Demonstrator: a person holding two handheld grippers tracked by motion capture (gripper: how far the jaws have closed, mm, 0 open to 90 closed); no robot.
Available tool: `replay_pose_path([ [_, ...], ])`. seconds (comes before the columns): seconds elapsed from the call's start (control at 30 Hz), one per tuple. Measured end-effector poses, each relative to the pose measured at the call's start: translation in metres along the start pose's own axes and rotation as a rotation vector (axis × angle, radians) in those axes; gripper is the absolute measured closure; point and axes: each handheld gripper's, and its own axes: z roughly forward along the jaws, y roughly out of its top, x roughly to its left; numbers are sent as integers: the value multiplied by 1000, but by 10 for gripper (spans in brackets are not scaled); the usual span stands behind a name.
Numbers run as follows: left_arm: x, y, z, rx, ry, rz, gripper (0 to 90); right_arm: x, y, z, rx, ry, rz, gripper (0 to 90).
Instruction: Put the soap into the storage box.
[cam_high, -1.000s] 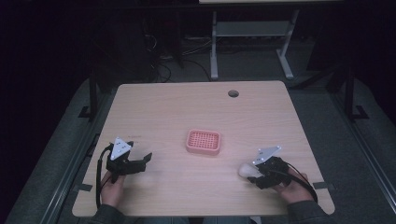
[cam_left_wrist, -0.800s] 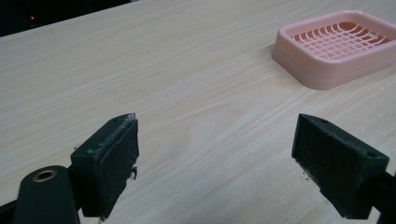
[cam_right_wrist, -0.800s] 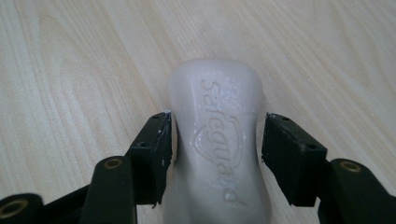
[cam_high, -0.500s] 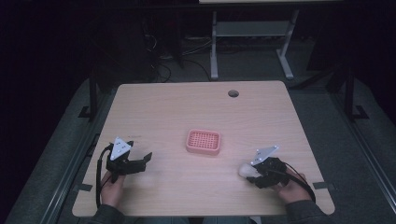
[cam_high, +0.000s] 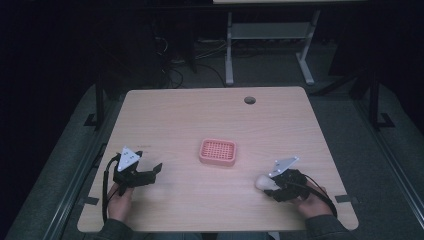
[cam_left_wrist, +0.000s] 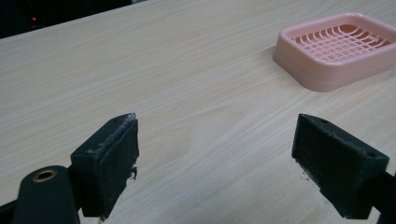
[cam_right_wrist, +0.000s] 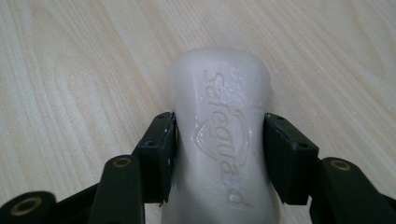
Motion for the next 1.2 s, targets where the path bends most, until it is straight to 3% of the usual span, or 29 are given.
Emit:
replay_pose_path([
  [0.53, 3, 0, -3, -8, 6, -15, 144, 3, -2, -4, -32, 15, 41, 479],
  [0.77, 5, 0, -5, -14, 4, -28, 144, 4, 8, -12, -59, 33, 14, 482],
  [0.87, 6, -1, -6, -24, 12, -49, 144, 2, 12, -13, -33, 41, -6, 483],
  [1.2, 8, -1, -7, -26, 19, -51, 144, -1, 27, -20, -25, 43, -44, 487],
])
